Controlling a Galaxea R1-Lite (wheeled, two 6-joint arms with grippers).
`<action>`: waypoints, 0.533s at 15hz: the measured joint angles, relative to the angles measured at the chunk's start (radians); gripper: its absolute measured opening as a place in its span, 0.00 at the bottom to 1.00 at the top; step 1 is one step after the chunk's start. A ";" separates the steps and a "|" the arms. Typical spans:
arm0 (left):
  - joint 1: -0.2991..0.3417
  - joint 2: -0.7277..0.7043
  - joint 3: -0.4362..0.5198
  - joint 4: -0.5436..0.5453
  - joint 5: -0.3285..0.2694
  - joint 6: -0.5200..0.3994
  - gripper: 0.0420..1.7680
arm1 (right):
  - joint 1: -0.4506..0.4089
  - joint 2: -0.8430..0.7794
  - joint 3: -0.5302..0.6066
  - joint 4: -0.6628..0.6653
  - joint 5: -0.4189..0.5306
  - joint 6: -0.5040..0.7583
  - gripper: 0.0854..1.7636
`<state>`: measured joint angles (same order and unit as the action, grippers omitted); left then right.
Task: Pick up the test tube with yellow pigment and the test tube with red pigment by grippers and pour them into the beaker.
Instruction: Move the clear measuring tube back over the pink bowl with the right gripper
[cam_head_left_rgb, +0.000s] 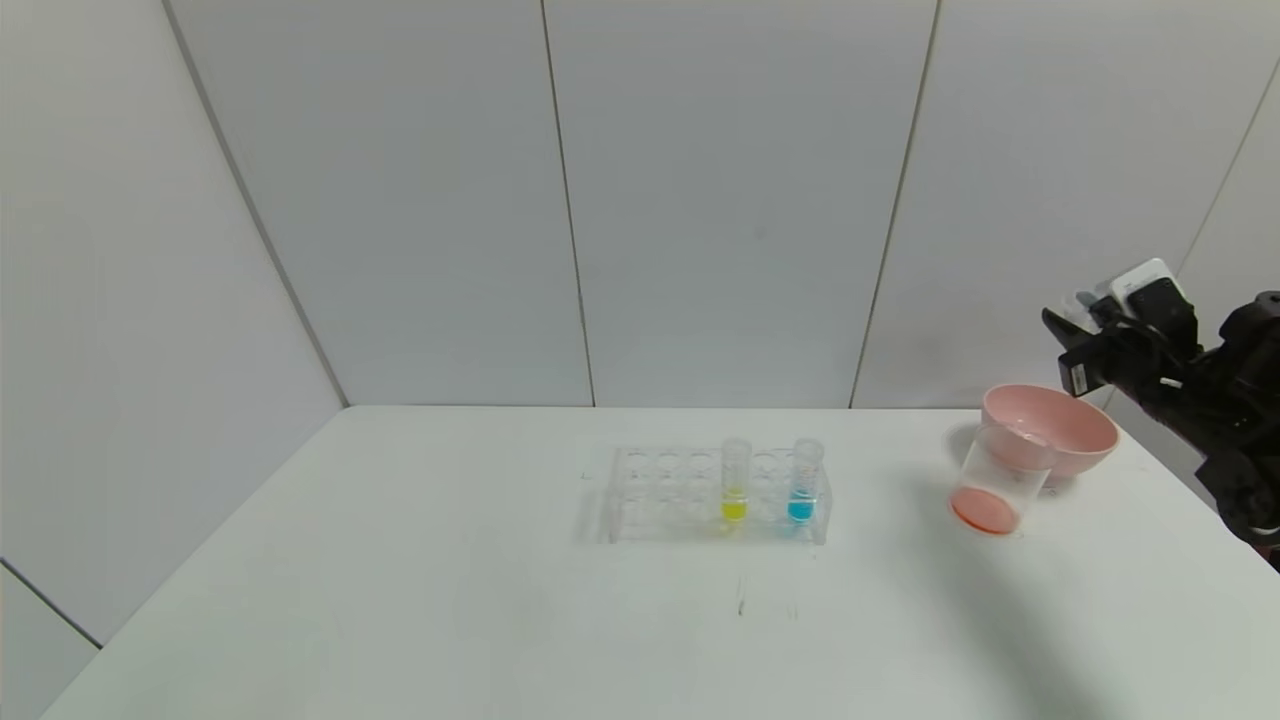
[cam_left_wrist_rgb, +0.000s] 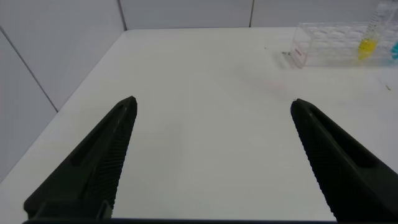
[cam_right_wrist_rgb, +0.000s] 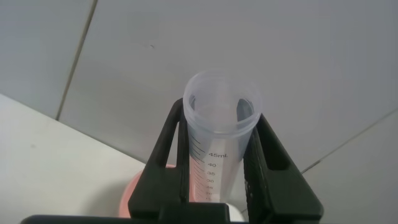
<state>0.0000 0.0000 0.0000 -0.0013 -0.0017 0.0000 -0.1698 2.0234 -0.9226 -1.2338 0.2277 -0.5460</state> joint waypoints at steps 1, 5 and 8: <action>0.000 0.000 0.000 0.000 0.000 0.000 1.00 | -0.006 0.005 -0.002 0.003 -0.033 0.118 0.28; 0.000 0.000 0.000 0.000 0.000 0.000 1.00 | -0.014 0.055 0.005 0.007 -0.116 0.359 0.28; 0.000 0.000 0.000 0.000 0.000 0.000 1.00 | -0.014 0.104 0.027 0.004 -0.118 0.414 0.28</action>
<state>0.0000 0.0000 0.0000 -0.0013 -0.0017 0.0000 -0.1840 2.1272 -0.8957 -1.2296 0.1094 -0.1323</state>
